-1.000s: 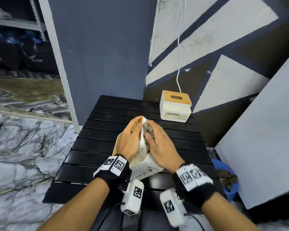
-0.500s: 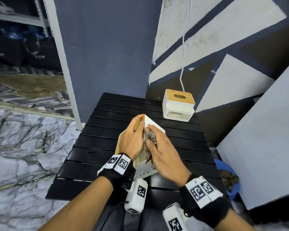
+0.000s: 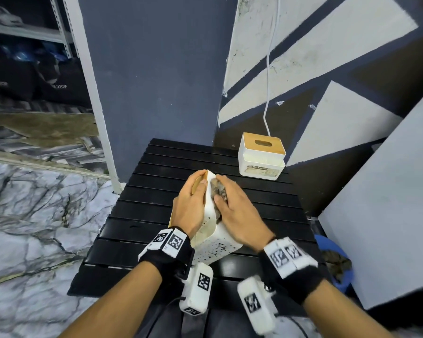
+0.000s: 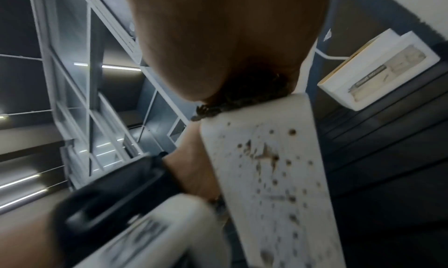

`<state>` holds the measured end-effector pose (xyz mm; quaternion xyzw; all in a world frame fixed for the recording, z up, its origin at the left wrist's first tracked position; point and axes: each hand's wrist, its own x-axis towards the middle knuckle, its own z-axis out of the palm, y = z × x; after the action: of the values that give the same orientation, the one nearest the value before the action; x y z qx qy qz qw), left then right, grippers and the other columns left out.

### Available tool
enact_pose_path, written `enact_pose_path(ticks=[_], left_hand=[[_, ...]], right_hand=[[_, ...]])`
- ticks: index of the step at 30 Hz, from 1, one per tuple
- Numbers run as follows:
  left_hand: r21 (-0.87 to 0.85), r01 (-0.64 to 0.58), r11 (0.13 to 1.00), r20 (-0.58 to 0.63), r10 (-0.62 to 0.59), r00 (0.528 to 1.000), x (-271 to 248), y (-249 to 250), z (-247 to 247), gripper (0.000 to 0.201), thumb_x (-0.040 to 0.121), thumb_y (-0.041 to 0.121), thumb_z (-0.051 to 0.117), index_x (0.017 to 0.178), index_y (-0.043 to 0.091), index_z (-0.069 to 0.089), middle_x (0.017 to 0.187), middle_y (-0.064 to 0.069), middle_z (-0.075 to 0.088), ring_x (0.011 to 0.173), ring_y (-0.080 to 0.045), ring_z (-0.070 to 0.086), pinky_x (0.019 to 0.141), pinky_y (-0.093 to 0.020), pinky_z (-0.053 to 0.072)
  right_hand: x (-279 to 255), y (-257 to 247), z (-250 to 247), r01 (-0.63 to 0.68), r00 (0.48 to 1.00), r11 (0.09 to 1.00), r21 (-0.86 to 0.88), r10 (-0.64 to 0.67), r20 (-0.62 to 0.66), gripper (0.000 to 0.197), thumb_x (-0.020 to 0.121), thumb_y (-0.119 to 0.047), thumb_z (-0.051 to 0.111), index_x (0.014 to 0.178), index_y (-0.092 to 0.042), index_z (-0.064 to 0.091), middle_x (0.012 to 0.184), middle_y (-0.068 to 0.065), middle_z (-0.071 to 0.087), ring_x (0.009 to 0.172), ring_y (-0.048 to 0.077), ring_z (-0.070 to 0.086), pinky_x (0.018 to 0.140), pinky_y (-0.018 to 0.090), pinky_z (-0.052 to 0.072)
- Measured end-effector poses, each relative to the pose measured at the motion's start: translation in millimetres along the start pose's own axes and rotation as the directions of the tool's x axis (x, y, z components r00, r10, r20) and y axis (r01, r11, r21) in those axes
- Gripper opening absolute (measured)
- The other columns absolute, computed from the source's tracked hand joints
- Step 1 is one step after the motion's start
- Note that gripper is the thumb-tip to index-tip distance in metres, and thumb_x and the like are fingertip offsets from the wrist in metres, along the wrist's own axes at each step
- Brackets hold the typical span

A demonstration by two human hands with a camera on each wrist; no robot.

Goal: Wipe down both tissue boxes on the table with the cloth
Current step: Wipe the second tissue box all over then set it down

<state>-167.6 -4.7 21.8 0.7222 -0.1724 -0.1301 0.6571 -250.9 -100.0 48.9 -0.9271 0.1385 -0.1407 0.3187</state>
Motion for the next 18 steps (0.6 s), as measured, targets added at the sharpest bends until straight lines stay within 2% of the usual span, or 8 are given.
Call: enact_pose_path(ticks=[2,4,7,10,14,17,18], left_hand=[[-0.012,-0.002,1.0,0.0,0.002,1.0,-0.8,-0.4,-1.1,0.027,0.101,0.044,0.042,0.12,0.047,0.061,0.108,0.018,0.07,0.103,-0.007,0.064,0.098,-0.035,0.049],[-0.014,-0.005,1.0,0.012,0.005,1.0,-0.5,-0.8,-2.2,0.028,0.101,0.043,0.042,0.122,0.045,0.061,0.111,0.017,0.069,0.104,-0.006,0.063,0.098,-0.034,0.049],[-0.018,-0.014,1.0,0.035,0.015,0.999,1.9,-2.0,-1.1,0.029,0.102,0.042,0.042,0.125,0.043,0.06,0.115,0.02,0.067,0.108,-0.004,0.062,0.099,-0.031,0.048],[-0.02,-0.013,1.0,0.046,0.014,0.999,3.8,-3.5,-1.2,0.029,0.102,0.043,0.043,0.125,0.044,0.06,0.116,0.022,0.066,0.111,-0.003,0.06,0.101,-0.031,0.047],[0.002,0.004,1.0,0.067,-0.004,0.998,8.3,-5.6,-4.7,0.026,0.101,0.047,0.043,0.122,0.05,0.058,0.116,0.021,0.067,0.111,-0.007,0.061,0.104,-0.04,0.046],[0.006,0.067,0.998,0.118,-0.067,0.991,11.2,0.0,-8.9,0.024,0.095,0.05,0.049,0.116,0.053,0.06,0.111,0.017,0.069,0.108,-0.011,0.063,0.101,-0.04,0.048],[-0.028,0.116,0.993,0.134,-0.112,0.985,13.4,3.2,-10.8,0.024,0.091,0.049,0.053,0.113,0.051,0.063,0.111,0.012,0.071,0.107,-0.015,0.064,0.1,-0.043,0.049]], right_hand=[[-29.7,-4.2,6.2,0.054,0.998,0.999,-0.009,-0.054,-0.011,0.047,0.101,-0.032,0.036,0.147,-0.027,0.023,0.151,-0.011,0.024,0.14,0.003,0.017,0.112,0.015,0.011],[-42.6,-3.4,10.1,0.084,0.996,0.996,-0.014,-0.084,-0.006,0.048,0.101,-0.033,0.035,0.147,-0.028,0.023,0.152,-0.012,0.023,0.141,0.003,0.015,0.115,0.019,0.012],[-25.8,-1.3,8.6,0.097,0.994,0.995,0.006,-0.096,-0.053,0.045,0.1,-0.029,0.038,0.143,-0.023,0.03,0.146,-0.007,0.034,0.135,0.007,0.028,0.114,0.023,0.022],[6.4,-0.3,2.7,0.043,0.997,0.999,0.011,-0.042,-0.068,0.043,0.1,-0.026,0.04,0.142,-0.018,0.033,0.143,-0.001,0.04,0.133,0.013,0.034,0.112,0.024,0.024],[33.2,0.3,-8.5,-0.06,0.998,0.998,-0.011,0.061,0.034,0.047,0.1,-0.028,0.039,0.145,-0.018,0.029,0.147,0.003,0.037,0.134,0.019,0.035,0.108,0.027,0.024],[36.0,3.5,-18.5,-0.121,0.99,0.993,0.014,0.119,0.078,0.044,0.1,-0.03,0.037,0.143,-0.022,0.031,0.142,0.005,0.043,0.128,0.022,0.042,0.105,0.031,0.03],[34.8,6.2,-21.8,-0.147,0.986,0.989,0.03,0.144,0.082,0.042,0.101,-0.031,0.036,0.142,-0.022,0.034,0.139,0.005,0.046,0.126,0.022,0.044,0.102,0.031,0.032]])
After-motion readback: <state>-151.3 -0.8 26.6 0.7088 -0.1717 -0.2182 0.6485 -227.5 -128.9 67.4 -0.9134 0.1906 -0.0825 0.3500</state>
